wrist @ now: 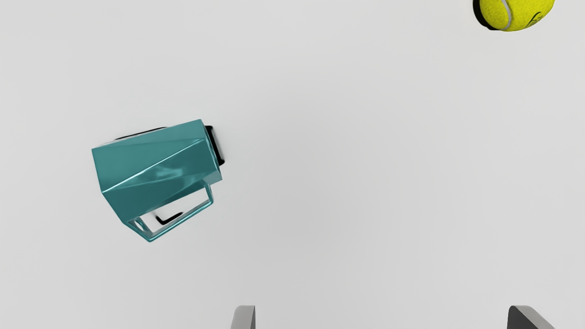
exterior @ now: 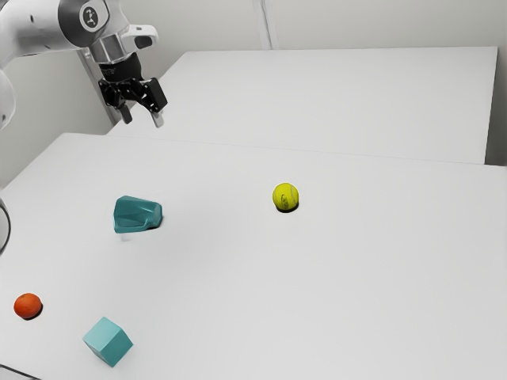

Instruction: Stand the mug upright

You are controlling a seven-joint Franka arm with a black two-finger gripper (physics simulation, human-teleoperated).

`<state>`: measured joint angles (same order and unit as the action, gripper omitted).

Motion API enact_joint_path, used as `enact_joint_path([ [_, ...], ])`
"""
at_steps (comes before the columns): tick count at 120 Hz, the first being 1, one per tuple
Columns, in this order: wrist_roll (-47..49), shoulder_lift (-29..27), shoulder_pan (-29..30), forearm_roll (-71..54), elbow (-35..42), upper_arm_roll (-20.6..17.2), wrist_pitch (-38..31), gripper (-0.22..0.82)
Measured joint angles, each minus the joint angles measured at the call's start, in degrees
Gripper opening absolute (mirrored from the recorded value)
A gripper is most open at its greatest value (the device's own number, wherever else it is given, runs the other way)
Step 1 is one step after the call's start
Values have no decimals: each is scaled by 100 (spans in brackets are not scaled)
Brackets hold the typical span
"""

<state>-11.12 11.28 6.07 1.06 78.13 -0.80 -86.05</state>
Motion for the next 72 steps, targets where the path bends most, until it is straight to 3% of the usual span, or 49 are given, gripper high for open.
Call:
enact_joint_path([
  [48, -29, -123, 3, 129, 36, -10, 35, 60],
  [72, -306, -128, 373, 1361, 145, 849, 262, 60],
])
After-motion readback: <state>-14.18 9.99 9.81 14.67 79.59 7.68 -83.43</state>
